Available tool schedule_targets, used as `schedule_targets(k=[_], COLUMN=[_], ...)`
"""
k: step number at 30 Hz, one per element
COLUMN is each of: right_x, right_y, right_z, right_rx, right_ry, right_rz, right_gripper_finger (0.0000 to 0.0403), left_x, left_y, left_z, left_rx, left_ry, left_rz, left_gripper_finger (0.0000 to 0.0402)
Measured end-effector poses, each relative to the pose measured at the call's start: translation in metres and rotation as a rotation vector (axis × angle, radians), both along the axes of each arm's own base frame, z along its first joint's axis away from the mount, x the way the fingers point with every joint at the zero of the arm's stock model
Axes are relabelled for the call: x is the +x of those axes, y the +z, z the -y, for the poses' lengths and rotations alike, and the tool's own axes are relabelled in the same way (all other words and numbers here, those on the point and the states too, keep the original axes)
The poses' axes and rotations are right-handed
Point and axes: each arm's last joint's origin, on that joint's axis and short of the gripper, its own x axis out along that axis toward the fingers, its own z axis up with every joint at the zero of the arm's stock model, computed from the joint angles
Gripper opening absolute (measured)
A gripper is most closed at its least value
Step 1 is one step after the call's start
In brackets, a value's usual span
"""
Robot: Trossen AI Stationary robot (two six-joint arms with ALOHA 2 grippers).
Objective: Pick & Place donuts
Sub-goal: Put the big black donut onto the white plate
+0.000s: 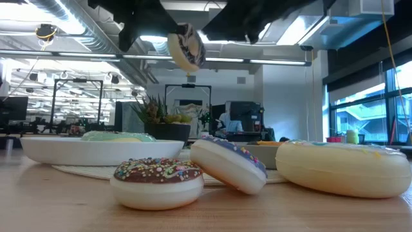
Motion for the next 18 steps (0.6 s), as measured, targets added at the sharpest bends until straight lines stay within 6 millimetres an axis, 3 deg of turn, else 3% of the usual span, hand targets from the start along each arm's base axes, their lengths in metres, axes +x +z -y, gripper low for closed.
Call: schedule_targets(k=[5, 9, 18], right_x=[-0.032, -0.052, -0.047], right_y=[0.02, 0.02, 0.005], right_z=[0.0, 0.001, 0.002], right_rx=[0.099, 0.129, 0.121], right_ry=[0.124, 0.112, 0.026], right_rz=[-0.116, -0.238, -0.304], right_gripper_finger=[0.0224, 0.0244, 0.0248], left_x=[-0.004, -0.01, -0.016], left_y=[-0.009, -0.018, -0.033], left_z=[-0.001, 0.0, 0.0], left_rx=[-0.079, -0.23, -0.474], left_ry=[0.013, 0.031, 0.151], left_rz=[-0.073, -0.15, -0.146], left_gripper_finger=[0.0012, 0.0012, 0.0012])
